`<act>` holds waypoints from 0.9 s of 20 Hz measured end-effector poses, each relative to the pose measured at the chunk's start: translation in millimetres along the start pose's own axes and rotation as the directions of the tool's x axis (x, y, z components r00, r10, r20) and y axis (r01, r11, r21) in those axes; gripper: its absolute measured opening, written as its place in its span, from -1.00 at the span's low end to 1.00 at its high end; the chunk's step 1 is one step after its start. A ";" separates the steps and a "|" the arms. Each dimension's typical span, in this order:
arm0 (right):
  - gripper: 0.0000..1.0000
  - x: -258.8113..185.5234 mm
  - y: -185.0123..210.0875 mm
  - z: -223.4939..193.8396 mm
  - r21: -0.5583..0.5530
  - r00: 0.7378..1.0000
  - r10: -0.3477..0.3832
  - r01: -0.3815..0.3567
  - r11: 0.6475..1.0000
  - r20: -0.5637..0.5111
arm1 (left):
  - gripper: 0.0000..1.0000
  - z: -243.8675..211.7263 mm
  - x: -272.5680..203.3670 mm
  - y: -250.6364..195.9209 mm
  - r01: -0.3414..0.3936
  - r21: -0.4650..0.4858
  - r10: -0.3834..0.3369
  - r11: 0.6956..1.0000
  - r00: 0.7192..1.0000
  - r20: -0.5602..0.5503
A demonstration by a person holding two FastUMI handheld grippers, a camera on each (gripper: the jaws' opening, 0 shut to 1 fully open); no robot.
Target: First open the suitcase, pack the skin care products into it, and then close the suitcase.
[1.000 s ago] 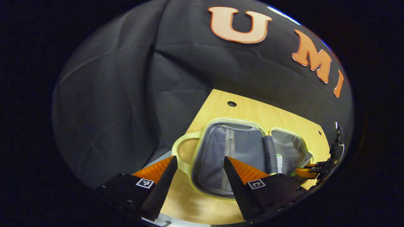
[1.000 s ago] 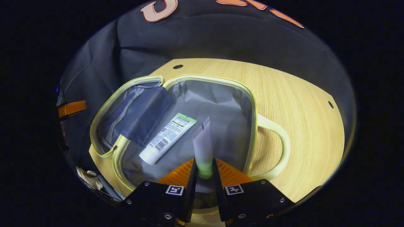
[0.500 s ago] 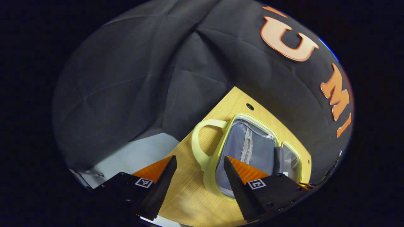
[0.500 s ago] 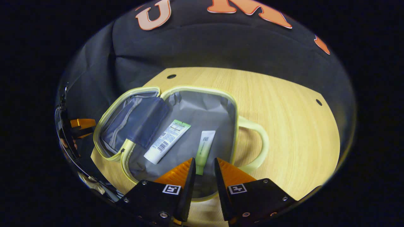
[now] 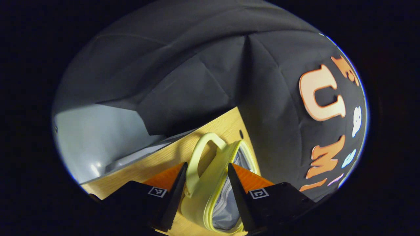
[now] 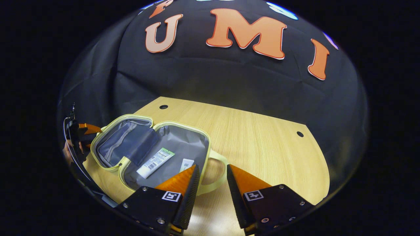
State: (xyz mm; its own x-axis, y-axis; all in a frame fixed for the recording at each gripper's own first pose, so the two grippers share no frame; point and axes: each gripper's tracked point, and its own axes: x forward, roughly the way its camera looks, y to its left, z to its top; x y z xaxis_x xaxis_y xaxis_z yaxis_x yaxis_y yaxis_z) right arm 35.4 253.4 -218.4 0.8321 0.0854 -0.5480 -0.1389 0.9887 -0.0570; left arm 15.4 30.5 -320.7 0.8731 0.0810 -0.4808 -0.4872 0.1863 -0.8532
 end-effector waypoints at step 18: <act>0.12 -29.9 -9.8 51.0 0.039 0.991 0.048 -0.053 0.998 0.123 | -0.94 -2.9 -55.0 -200.3 0.022 0.710 -0.106 0.704 0.992 0.075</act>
State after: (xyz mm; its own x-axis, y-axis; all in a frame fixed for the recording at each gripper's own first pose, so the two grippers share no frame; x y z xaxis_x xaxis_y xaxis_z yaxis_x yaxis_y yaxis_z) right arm 39.3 247.5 -158.9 0.8843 0.1469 -0.4432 -0.1615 0.9869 0.0049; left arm 64.9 -14.1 -124.0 0.9189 0.1338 -0.3711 -0.3093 0.8283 -0.4672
